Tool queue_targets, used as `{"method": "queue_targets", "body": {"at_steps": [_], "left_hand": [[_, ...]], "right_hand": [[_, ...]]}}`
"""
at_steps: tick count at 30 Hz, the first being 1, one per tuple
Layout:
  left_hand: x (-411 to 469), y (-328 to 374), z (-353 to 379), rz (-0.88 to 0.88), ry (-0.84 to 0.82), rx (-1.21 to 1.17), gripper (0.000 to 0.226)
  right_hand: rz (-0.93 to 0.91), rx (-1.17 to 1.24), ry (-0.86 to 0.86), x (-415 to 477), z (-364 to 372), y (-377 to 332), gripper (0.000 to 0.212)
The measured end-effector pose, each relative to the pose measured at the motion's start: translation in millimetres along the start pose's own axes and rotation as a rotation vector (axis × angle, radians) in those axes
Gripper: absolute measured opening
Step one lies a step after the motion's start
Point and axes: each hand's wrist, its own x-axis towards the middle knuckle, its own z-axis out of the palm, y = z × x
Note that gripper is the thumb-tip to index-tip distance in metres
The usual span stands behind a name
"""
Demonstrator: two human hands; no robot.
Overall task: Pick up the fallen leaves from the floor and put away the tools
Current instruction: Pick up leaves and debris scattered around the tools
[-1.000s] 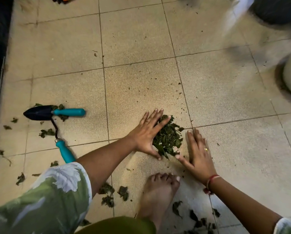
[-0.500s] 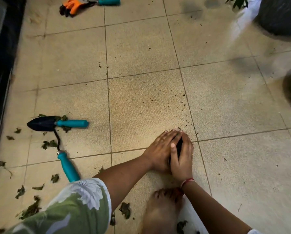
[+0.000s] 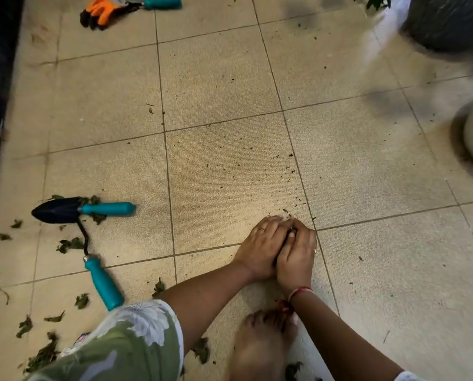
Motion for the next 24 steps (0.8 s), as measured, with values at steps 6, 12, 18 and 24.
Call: {"method": "queue_targets", "body": {"at_steps": [6,12,18,24], "left_hand": [[0.3,-3.0,7.9,0.024,0.046,-0.005,0.059],[1.3,-7.8,12.7,0.078,0.04,0.038,0.064],[2.1,-11.7,14.1,0.113,0.011,0.095,0.074],[1.7,-12.0,14.4,0.097,0.012,0.073,0.075]], "right_hand": [[-0.018,-0.154,0.003,-4.1,-5.9,8.9,0.041],[-0.18,-0.213,-0.332,-9.0,-49.1,27.9,0.06],[-0.385,-0.63,-0.546,-3.7,-74.7,33.0,0.05],[-0.179,-0.499,-0.405,-1.5,-62.6,11.5,0.04]]}}
